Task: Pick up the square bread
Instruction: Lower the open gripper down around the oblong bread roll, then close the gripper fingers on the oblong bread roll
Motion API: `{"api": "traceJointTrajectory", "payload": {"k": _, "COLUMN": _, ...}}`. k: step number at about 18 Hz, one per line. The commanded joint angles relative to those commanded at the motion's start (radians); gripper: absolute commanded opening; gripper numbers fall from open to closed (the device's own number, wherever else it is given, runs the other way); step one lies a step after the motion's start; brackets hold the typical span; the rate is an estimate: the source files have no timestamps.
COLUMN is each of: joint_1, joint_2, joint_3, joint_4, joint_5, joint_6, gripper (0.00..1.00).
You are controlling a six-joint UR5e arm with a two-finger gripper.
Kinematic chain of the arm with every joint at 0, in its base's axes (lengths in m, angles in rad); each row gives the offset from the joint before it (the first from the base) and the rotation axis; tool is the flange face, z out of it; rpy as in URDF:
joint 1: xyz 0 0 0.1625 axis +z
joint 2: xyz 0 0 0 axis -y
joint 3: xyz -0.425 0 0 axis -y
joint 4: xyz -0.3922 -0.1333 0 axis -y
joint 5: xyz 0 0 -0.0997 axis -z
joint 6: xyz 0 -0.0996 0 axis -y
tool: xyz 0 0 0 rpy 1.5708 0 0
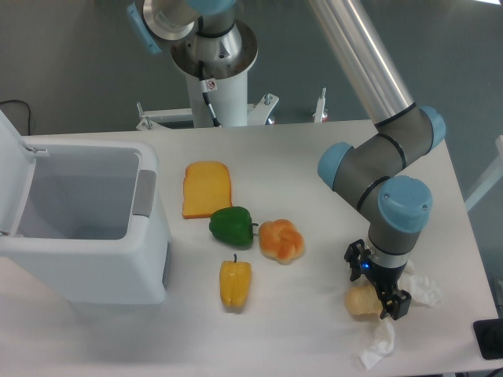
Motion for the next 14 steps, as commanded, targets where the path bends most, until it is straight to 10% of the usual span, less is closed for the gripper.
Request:
{"api": "traceJointTrajectory", "payload": {"k": 10, "joint_1": -0.002, "joint_2": 0.002, "joint_3": 0.0, "joint_4": 0.0, "joint_5": 0.002, "joint_6": -0.041, "gripper": 0.68}}
{"api": "traceJointTrajectory", "payload": {"k": 14, "joint_1": -0.015, "joint_2": 0.002, "joint_3": 0.0, "joint_4": -0.002, "joint_5": 0.002, "joint_6": -0.098, "gripper": 0.32}}
